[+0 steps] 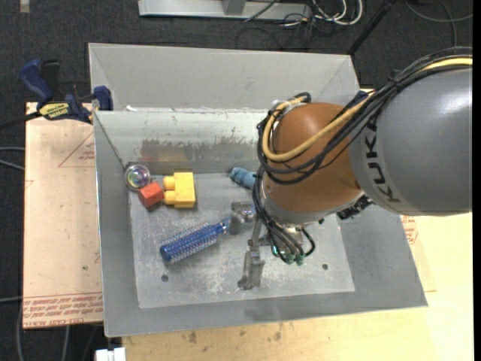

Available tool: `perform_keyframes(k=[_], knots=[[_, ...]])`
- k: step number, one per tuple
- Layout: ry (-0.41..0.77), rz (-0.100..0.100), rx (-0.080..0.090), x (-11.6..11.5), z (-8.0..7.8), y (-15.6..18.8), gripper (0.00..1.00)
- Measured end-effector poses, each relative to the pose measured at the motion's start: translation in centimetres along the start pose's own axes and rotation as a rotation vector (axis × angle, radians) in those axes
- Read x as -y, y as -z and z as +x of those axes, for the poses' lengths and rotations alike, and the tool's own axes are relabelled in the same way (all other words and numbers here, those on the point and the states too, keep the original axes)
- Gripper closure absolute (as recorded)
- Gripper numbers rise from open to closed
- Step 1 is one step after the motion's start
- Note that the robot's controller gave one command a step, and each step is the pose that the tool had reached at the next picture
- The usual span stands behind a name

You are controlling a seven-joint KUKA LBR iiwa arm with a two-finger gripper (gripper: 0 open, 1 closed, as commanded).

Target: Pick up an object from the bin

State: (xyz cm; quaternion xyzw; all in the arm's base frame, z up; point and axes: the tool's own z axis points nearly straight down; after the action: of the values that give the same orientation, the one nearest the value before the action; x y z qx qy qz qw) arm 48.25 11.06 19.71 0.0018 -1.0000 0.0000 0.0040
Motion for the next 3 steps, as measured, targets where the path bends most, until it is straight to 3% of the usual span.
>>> perform_keyframes(k=[1,2,3], knots=[[0.084,-0.002,0.01,-4.24,-7.03,-8.96,0.0],[0.081,-0.002,0.01,-4.08,-6.95,-8.5,1.0],[0.081,-0.001,0.009,-4.04,-6.94,-8.52,0.0]])
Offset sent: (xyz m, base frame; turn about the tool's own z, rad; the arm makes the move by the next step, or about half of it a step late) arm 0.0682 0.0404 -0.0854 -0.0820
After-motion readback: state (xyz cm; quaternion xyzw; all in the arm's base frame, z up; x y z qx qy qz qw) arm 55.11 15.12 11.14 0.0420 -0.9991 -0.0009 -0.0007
